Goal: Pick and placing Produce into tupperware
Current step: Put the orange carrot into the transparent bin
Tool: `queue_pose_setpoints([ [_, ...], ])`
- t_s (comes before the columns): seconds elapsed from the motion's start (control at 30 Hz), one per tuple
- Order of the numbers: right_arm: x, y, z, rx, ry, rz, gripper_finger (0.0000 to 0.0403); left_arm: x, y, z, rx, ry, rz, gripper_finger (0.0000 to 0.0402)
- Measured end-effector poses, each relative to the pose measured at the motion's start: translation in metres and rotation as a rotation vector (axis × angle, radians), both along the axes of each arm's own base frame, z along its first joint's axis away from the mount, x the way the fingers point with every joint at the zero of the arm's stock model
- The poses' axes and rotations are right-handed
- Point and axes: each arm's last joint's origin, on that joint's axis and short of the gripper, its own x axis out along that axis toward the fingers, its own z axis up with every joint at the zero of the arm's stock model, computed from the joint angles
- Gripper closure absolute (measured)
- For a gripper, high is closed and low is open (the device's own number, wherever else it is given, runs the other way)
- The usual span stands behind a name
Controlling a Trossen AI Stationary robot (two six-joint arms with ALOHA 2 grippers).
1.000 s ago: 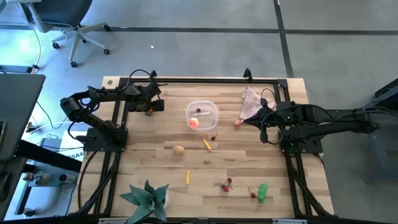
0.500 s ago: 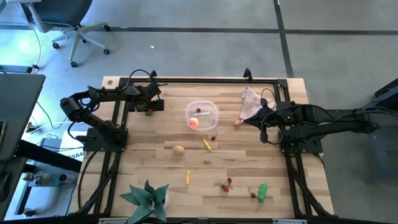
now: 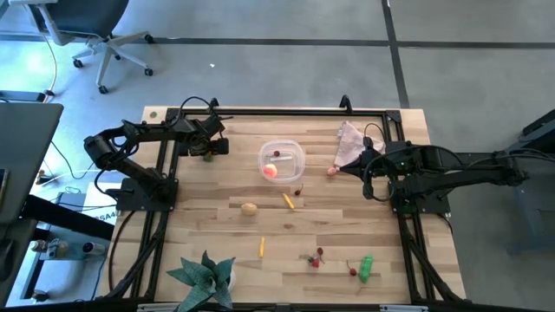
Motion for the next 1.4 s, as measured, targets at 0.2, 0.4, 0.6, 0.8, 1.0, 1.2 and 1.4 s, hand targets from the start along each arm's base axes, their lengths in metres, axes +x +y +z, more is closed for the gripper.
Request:
queue_pose_setpoints([
  [0.2, 0.0, 0.0, 0.0, 0.0, 0.0, 0.0, 0.0402, 0.0, 0.0, 0.0, 0.0, 0.0, 0.0, 0.0242],
  [0.4, 0.0, 0.0, 0.0, 0.0, 0.0, 0.0, 0.0402, 0.0, 0.0, 0.0, -0.001, 0.0, 0.0, 0.0237],
  [0.6, 0.0, 0.0, 0.0, 0.0, 0.0, 0.0, 0.0402, 0.001, 0.0, 0.003, -0.031, -0.01, 0.003, 0.0237],
  [0.8, 0.0, 0.0, 0.0, 0.0, 0.0, 0.0, 0.0402, 0.006, 0.003, 0.039, -0.106, -0.023, 0.013, 0.0237],
  [1.0, 0.0, 0.0, 0.0, 0.0, 0.0, 0.0, 0.0402, 0.016, 0.006, 0.084, -0.206, -0.083, 0.016, 0.0237],
  [1.2, 0.0, 0.0, 0.0, 0.0, 0.0, 0.0, 0.0402, 0.047, -0.003, 0.133, -0.138, -0.145, -0.035, 0.0237],
  [1.4, 0.0, 0.0, 0.0, 0.0, 0.0, 0.0, 0.0402, 0.087, -0.029, 0.175, 0.04, -0.219, -0.087, 0.0237],
])
